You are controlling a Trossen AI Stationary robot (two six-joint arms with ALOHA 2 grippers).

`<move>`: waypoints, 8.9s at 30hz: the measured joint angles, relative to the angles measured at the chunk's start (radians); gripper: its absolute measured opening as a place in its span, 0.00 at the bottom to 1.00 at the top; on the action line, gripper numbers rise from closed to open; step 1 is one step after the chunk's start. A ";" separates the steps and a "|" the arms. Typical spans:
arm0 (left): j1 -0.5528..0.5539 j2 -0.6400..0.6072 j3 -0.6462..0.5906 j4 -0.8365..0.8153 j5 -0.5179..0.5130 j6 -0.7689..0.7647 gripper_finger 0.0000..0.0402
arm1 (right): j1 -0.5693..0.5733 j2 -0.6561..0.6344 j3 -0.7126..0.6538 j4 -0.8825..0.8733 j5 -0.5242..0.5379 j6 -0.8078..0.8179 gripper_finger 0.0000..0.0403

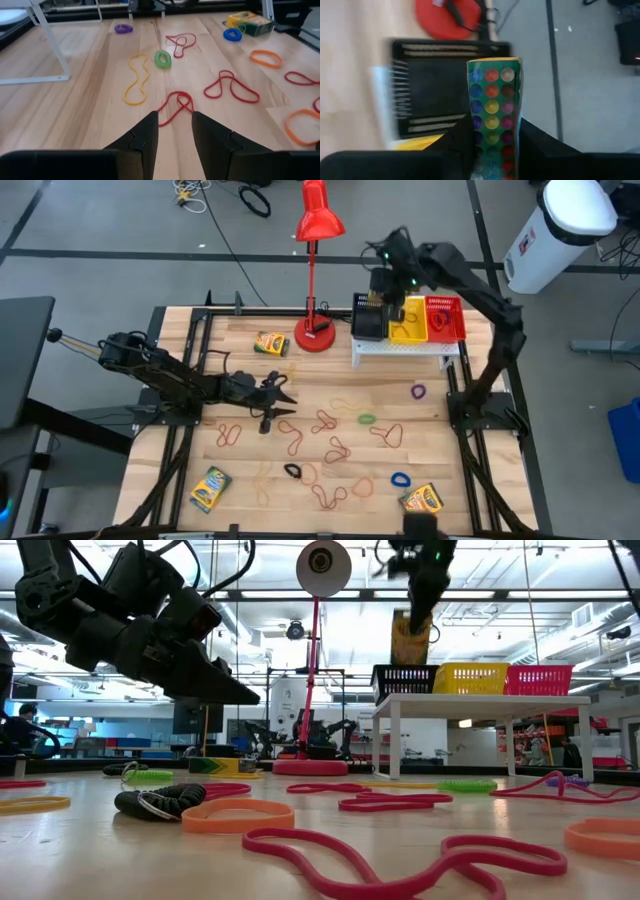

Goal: Pick & Place Office Desk Supplies
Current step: Put the crayon box into the black bin, then put the bottom black spring keychain into the red bin

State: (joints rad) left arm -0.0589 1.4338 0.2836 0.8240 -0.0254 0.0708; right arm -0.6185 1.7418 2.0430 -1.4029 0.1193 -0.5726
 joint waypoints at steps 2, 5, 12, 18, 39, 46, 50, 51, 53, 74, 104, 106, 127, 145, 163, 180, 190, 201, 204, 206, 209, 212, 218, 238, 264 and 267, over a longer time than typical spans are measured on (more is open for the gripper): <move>0.000 0.000 0.000 0.011 0.000 0.000 0.31 | -0.036 0.033 0.000 0.033 -0.004 -0.047 0.26; 0.000 0.000 0.000 0.024 0.000 0.000 0.31 | -0.067 0.070 -0.002 0.067 -0.082 -0.075 0.27; 0.000 0.000 0.000 0.025 0.000 0.000 0.31 | -0.078 0.065 0.000 0.074 -0.134 -0.107 0.26; 0.000 0.000 0.000 0.025 0.000 0.001 0.31 | -0.075 0.063 -0.050 0.064 -0.139 -0.106 0.26; 0.000 0.000 0.000 0.025 0.000 -0.004 0.31 | -0.076 0.063 -0.174 0.143 -0.133 -0.132 0.27; 0.000 0.000 0.000 0.024 0.001 -0.015 0.31 | -0.076 0.069 -0.174 0.181 -0.122 -0.115 0.35; 0.000 0.000 0.000 0.022 0.003 -0.018 0.31 | -0.076 0.088 -0.174 0.178 -0.094 -0.109 0.37; 0.000 0.000 0.000 0.022 0.004 -0.019 0.31 | -0.076 0.092 -0.174 0.179 -0.089 -0.109 0.37; 0.000 0.000 0.000 0.016 0.004 -0.019 0.31 | -0.075 0.095 -0.174 0.183 -0.081 -0.109 0.37; 0.000 0.000 0.000 0.015 0.005 -0.031 0.31 | -0.075 0.096 -0.174 0.209 -0.014 -0.063 0.55; -0.001 0.000 0.000 0.007 0.005 -0.058 0.31 | 0.069 0.075 -0.163 0.303 0.410 -0.077 0.69; -0.001 0.000 0.000 0.004 0.004 -0.062 0.31 | 0.090 0.063 -0.163 0.302 0.425 -0.057 0.69; -0.001 0.000 0.000 0.022 -0.051 -0.063 0.31 | 0.394 -0.405 -0.763 0.751 0.335 0.385 0.06; -0.077 0.000 0.244 -0.444 -0.092 -0.120 0.14 | 0.807 -0.741 -1.682 1.874 0.377 0.543 0.04; -0.435 0.148 0.403 -0.708 -0.195 -0.265 0.34 | 1.020 -0.710 -1.752 1.992 0.423 0.549 0.03; -0.525 0.335 0.502 -0.720 -0.246 -0.164 0.39 | 1.018 -0.580 -1.752 2.070 0.421 0.568 0.04; -0.455 0.339 0.502 -0.730 -0.248 -0.272 0.40 | 1.018 -0.580 -1.752 2.075 0.419 0.568 0.03; -0.410 0.386 0.505 -0.705 -0.168 -0.284 0.32 | 1.018 -0.580 -1.752 2.076 0.419 0.568 0.06; -0.417 0.396 0.505 -0.698 -0.165 -0.249 0.27 | 1.018 -0.580 -1.752 2.076 0.419 0.568 0.06; -0.419 0.394 0.505 -0.693 -0.165 -0.219 0.21 | 1.018 -0.580 -1.752 2.076 0.419 0.568 0.06; -0.419 0.376 0.502 -0.691 -0.156 -0.167 0.11 | 1.017 -0.581 -1.752 2.076 0.410 0.568 0.06; -0.421 0.353 0.498 -0.696 -0.215 -0.105 0.04 | 1.017 -0.581 -1.751 2.076 0.402 0.568 0.06; -0.413 0.339 0.499 -0.577 -0.486 0.004 0.06 | 1.017 -0.581 -1.751 2.075 0.360 0.624 0.06; -0.173 0.343 0.500 -0.204 -0.655 -0.012 0.06 | 1.015 -0.128 -1.694 2.459 0.490 0.750 0.48; -0.178 0.343 0.500 -0.191 -0.647 -0.022 0.08 | 0.905 0.024 -1.537 2.448 0.453 0.777 0.10; -0.181 0.343 0.500 -0.191 -0.639 -0.022 0.09 | 0.905 0.024 -1.537 2.447 0.449 0.774 0.03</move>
State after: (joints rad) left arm -0.2395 1.7763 0.7837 0.6327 -0.6647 0.0485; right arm 0.2863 1.7657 0.5060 1.0443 0.5685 0.2019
